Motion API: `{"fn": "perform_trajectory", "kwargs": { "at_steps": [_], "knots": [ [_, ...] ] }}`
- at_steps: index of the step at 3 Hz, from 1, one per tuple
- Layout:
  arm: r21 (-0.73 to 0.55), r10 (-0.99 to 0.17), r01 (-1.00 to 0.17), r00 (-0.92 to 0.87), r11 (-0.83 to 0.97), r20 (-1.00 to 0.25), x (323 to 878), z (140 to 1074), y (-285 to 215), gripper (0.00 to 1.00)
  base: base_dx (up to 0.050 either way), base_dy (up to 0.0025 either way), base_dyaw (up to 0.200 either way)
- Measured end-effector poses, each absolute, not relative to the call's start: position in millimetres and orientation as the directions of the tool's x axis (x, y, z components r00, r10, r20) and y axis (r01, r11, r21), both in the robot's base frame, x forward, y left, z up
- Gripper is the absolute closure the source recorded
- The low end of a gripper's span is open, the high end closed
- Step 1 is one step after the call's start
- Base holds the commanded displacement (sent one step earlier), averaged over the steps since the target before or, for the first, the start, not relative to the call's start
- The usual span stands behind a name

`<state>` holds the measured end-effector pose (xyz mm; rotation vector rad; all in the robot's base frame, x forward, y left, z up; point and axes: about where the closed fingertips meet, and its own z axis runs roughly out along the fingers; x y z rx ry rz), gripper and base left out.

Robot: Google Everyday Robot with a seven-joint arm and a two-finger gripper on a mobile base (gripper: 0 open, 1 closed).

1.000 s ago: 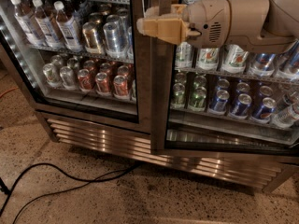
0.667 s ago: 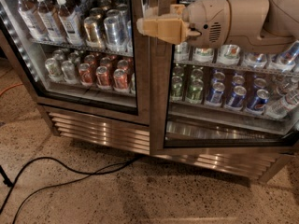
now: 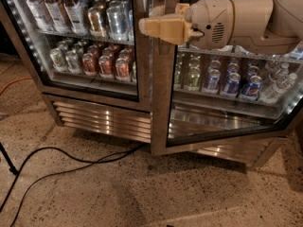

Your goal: Open right fridge door

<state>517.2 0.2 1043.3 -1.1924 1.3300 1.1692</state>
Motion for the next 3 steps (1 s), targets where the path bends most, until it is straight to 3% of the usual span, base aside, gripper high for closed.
{"fn": "perform_trajectory", "kwargs": {
  "at_steps": [2, 3],
  "knots": [
    [0.052, -0.071, -0.997, -0.056, 0.061, -0.996, 517.2, 1043.3, 0.2, 1.0, 0.0, 0.00004, -0.199],
    [0.052, -0.071, -0.997, -0.056, 0.061, -0.996, 517.2, 1043.2, 0.2, 1.0, 0.0, 0.0, 0.0]
  ]
}}
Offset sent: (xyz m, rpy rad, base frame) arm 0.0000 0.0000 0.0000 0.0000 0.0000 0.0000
